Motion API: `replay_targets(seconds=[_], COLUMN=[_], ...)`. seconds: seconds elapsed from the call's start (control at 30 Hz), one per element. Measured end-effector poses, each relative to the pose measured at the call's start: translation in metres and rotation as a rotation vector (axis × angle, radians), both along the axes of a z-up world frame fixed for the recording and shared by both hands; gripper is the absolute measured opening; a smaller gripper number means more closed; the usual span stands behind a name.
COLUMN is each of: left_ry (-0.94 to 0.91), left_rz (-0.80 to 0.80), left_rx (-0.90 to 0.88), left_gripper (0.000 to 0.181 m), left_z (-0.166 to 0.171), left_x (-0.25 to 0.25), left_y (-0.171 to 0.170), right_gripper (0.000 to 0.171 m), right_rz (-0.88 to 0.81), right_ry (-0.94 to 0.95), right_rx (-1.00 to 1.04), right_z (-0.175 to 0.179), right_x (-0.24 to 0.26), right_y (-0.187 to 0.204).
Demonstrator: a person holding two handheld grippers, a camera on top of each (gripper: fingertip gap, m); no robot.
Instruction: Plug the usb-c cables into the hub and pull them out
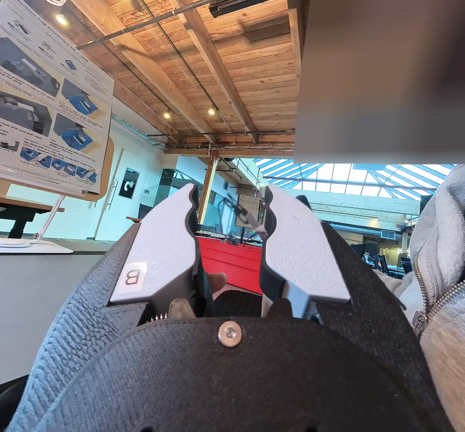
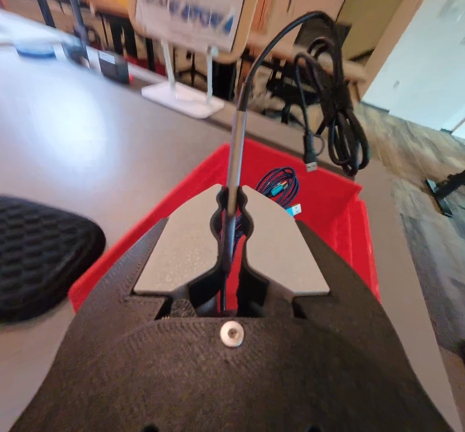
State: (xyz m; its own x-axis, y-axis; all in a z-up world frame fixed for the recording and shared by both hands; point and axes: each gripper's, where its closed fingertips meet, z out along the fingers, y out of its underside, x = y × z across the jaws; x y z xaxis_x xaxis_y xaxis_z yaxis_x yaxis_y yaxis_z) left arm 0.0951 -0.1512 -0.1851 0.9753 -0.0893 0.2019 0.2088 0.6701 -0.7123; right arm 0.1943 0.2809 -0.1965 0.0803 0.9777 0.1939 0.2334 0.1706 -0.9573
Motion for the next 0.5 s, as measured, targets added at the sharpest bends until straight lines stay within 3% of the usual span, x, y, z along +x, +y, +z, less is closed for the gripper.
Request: replay_targets(seconds=[0.2,0.5], left_ry=[-0.007,-0.010], left_rz=[0.003,0.006], left_rx=[-0.001,-0.008], left_gripper=[0.051,0.051], left_z=[0.000,-0.001], left_x=[-0.001,-0.002], left_y=[0.000,0.001], right_gripper=[0.010,0.011], right_rz=[0.102,0.324], right_ry=[-0.387,-0.909], right_rx=[0.018,-0.187], right_z=[-0.065,-0.116], right_x=[-0.002,-0.010], right_y=[-0.020,-0.035])
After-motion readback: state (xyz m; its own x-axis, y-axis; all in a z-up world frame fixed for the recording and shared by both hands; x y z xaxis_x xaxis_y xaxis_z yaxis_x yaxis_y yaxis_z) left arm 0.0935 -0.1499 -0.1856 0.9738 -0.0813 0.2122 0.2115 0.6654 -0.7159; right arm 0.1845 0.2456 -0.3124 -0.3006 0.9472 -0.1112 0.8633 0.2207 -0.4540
